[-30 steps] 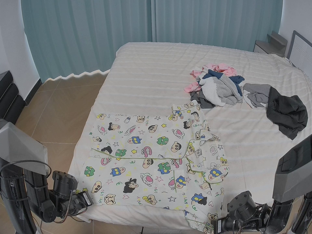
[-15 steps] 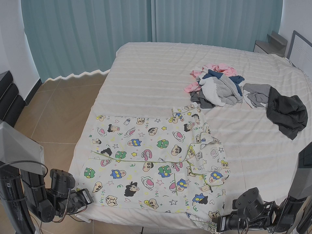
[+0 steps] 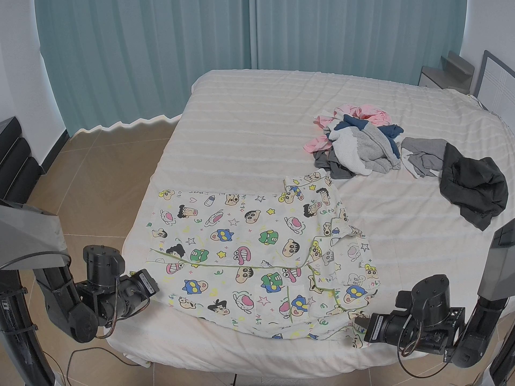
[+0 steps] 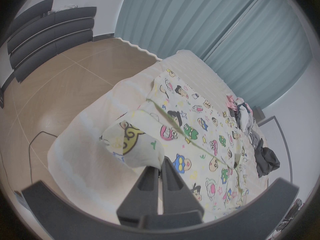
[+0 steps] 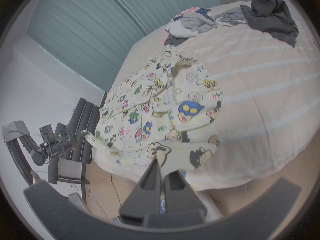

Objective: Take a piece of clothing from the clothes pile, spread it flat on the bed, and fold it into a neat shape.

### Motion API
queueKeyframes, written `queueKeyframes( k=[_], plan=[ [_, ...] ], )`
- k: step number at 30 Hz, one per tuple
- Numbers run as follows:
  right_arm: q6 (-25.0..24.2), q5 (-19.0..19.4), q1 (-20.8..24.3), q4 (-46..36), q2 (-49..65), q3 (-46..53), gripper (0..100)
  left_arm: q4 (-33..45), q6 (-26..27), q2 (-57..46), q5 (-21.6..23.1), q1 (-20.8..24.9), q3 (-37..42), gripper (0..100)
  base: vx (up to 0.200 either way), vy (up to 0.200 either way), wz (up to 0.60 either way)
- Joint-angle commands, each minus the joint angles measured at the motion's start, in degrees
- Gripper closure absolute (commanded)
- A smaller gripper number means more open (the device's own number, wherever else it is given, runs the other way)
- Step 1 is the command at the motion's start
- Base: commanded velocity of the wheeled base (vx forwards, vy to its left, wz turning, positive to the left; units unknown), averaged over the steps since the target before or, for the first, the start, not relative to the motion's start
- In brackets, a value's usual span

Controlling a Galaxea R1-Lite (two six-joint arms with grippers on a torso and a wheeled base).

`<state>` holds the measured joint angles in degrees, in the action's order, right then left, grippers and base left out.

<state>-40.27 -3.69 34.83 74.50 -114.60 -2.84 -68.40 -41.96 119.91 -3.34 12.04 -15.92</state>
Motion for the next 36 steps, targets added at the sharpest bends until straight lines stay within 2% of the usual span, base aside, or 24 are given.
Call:
queueKeyframes(
  k=[1, 6, 13, 14, 18, 31, 36],
  plan=[
    [1.95, 0.27, -4.07, 1.09, -3.78, -5.25, 100, 7.67, -0.14, 1.82, 0.0, -1.5, -9.74, 100, 0.0, 0.0, 0.0],
    [2.47, 2.64, -5.91, 1.0, -4.66, -9.99, 100, 13.91, -0.14, 3.05, 0.09, -2.2, -16.69, 100, 0.0, 0.0, 0.0],
    [3.0, 3.08, -8.37, 1.0, -7.56, -16.85, 100, 20.24, -0.14, 6.22, 0.09, -3.26, -24.95, 100, 0.0, 0.0, 0.0],
    [3.79, 3.17, -9.16, 0.74, -9.15, -19.57, 100, 22.17, -0.14, 8.06, 0.09, -3.61, -28.11, 100, 0.0, 0.0, 0.0],
    [5.11, 4.13, -10.83, 0.56, -11.96, -23.0, 100, 23.93, -0.23, 10.61, 0.09, -4.4, -32.33, 100, 0.0, 0.0, 0.0],
    [6.52, 5.8, -13.21, 0.65, -15.65, -26.95, 100, 27.0, -1.19, 14.3, 0.09, -5.54, -38.92, 100, 0.0, 0.0, 0.0],
    [6.6, 5.89, -14.0, 0.56, -15.83, -26.87, 100, 28.24, -3.22, 14.3, 0.09, -5.72, -40.5, 100, 0.0, 0.0, 0.0]
  ],
)
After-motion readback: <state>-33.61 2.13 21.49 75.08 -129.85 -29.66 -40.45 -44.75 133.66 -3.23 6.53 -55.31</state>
